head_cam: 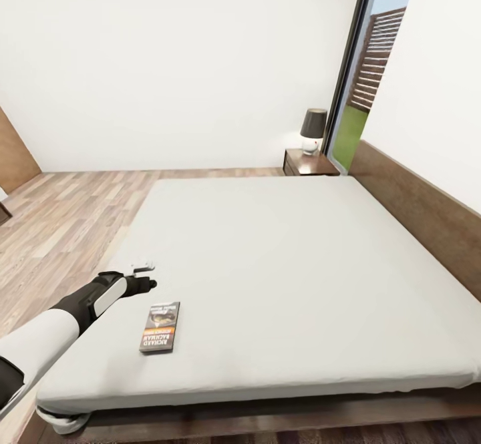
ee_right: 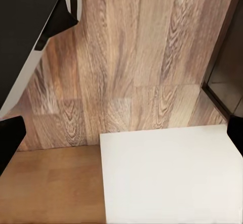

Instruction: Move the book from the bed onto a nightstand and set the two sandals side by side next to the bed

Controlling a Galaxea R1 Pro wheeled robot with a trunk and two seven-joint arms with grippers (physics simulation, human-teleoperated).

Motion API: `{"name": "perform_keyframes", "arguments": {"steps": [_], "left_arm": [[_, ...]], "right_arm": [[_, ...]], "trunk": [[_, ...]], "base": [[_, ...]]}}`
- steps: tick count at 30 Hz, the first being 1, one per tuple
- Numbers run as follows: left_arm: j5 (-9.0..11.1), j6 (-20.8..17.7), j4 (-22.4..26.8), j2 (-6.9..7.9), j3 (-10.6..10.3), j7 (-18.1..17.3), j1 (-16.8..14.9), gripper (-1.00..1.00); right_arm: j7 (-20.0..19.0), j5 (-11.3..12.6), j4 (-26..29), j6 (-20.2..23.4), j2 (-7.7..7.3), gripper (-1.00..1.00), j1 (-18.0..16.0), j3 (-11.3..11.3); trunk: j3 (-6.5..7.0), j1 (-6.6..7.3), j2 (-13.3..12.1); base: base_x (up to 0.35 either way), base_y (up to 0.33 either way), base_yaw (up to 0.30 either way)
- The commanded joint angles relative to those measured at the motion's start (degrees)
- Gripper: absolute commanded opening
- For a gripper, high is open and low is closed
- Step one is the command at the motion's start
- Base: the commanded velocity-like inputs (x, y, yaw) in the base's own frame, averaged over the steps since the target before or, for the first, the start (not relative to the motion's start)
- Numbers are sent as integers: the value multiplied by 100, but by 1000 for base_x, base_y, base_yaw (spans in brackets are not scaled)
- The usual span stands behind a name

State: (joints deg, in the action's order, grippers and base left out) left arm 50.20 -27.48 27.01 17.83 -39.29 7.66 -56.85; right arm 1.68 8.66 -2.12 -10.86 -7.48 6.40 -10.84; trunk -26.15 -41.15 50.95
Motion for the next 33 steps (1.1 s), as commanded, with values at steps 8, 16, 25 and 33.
{"name": "perform_keyframes", "arguments": {"steps": [8, 16, 25, 33], "left_arm": [[60, 29, 19, 23, -43, 51, -7, 100], [60, 76, 13, 37, -44, 51, -5, 100], [60, 226, -4, 49, -44, 49, -2, 100], [60, 247, -7, 53, -44, 49, -5, 100]], "right_arm": [[7, 57, -8, -30, -6, 100, 50, -50], [8, 57, -8, -30, -4, 100, 60, -50], [8, 57, -8, -30, -5, 100, 63, -50], [8, 57, -8, -30, -7, 100, 63, -56]], "trunk": [[-80, -1, 5], [-155, -1, 5], [-240, -1, 5], [-315, -1, 5]], "base": [[0, 0, 0], [0, 0, 0], [0, 0, 0], [0, 0, 0]]}}
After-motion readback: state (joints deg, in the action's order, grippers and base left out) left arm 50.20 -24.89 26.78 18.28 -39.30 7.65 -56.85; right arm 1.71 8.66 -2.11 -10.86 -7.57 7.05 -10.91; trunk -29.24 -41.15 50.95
